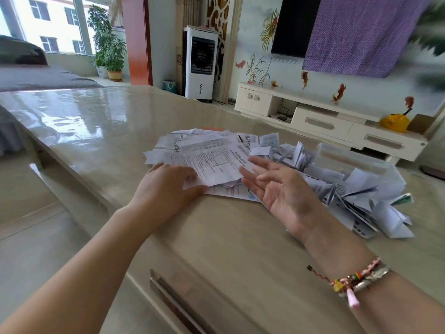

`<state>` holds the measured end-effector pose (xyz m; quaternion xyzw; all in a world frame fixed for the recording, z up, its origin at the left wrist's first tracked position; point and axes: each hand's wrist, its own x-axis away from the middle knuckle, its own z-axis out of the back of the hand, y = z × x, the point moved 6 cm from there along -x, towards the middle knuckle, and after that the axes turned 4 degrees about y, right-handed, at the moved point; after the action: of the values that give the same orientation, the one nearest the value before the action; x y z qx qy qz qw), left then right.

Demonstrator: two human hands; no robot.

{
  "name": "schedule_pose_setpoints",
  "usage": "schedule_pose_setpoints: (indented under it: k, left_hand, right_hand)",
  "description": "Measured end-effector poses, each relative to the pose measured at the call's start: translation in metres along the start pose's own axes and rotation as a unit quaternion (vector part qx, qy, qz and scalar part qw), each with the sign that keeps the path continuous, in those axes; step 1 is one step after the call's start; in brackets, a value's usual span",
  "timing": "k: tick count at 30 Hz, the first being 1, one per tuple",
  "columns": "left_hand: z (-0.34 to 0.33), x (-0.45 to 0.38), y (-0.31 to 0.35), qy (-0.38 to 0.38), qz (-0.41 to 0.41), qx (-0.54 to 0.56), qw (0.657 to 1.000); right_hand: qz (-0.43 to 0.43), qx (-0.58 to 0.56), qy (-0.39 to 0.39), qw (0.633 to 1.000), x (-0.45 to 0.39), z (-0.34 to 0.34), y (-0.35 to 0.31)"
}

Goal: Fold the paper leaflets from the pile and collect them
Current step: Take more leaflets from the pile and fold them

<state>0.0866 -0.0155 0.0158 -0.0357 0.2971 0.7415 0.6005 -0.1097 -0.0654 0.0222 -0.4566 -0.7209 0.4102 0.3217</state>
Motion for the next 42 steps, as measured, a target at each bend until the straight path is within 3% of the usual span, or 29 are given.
schedule_pose_setpoints:
  k: [9,13,17,19,22,26,29,31,34,38,42]
  left_hand:
    - [0.017,0.011,-0.002,0.091,-0.048,0.027,0.994]
    - [0.027,0.015,-0.010,0.123,-0.039,0.076,0.989]
    - [0.030,0.026,0.004,0.146,-0.104,0.076,0.981]
    - [0.027,0.030,0.015,0.142,-0.141,0.073,0.977]
    - [0.021,0.032,0.027,0.107,-0.180,0.138,0.968]
    - [0.017,0.034,0.029,0.060,-0.172,0.172,0.968]
    - [0.011,0.032,0.022,0.011,-0.153,0.078,0.985]
    - [0.011,0.029,0.012,-0.003,-0.125,0.037,0.991]
    - [0.021,0.028,-0.002,0.007,-0.073,0.078,0.994]
    - [0.035,0.022,-0.016,0.064,0.005,0.158,0.985]
    - [0.033,0.014,-0.020,0.054,0.067,0.339,0.937]
  right_hand:
    - [0.037,0.117,-0.001,0.992,0.007,-0.002,0.003]
    - [0.094,0.269,0.003,0.958,0.011,-0.005,0.003]
    - [0.093,0.337,-0.070,0.934,0.016,-0.021,0.012]
    - [0.125,0.414,-0.080,0.898,0.016,-0.025,0.018]
    - [0.204,0.546,-0.033,0.812,0.020,-0.025,0.017]
    - [0.248,0.584,0.002,0.773,0.025,-0.024,0.010]
    - [0.261,0.599,0.016,0.757,0.026,-0.021,0.008]
    - [0.269,0.594,0.026,0.758,0.026,-0.019,0.005]
    - [0.269,0.561,0.037,0.782,0.023,-0.013,0.001]
    - [0.214,0.438,0.031,0.873,0.019,-0.004,-0.001]
    - [0.128,0.327,0.048,0.935,0.013,0.005,0.003]
